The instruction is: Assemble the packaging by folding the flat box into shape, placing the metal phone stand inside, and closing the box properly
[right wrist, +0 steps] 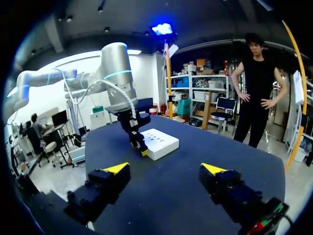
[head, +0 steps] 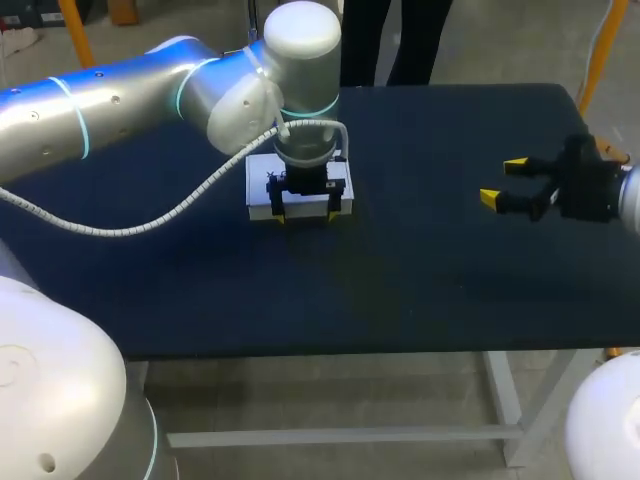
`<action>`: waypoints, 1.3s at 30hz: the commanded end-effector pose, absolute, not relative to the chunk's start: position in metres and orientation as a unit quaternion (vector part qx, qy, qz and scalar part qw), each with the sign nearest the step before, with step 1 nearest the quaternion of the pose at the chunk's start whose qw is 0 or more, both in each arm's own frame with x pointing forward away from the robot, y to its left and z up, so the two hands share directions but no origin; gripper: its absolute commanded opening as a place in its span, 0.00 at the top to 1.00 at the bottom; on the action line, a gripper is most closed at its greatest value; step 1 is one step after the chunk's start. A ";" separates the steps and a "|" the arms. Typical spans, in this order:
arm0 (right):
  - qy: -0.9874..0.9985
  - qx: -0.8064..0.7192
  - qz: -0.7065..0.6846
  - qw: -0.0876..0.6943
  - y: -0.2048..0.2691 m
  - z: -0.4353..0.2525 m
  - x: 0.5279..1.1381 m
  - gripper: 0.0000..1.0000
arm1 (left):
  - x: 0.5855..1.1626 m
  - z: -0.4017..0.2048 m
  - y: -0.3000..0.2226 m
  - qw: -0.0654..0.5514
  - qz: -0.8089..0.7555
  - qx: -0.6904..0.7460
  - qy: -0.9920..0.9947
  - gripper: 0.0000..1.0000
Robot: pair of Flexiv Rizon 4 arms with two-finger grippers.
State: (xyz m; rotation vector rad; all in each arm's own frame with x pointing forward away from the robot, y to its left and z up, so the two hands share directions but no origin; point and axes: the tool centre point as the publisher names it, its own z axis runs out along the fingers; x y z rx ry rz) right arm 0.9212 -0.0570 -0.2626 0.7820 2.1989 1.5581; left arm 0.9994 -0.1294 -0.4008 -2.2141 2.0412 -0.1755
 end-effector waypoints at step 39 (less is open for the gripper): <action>0.771 0.273 0.550 0.167 -0.058 -0.263 0.920 0.00 | 1.185 -0.394 -0.095 0.026 -0.047 -0.728 0.683 0.00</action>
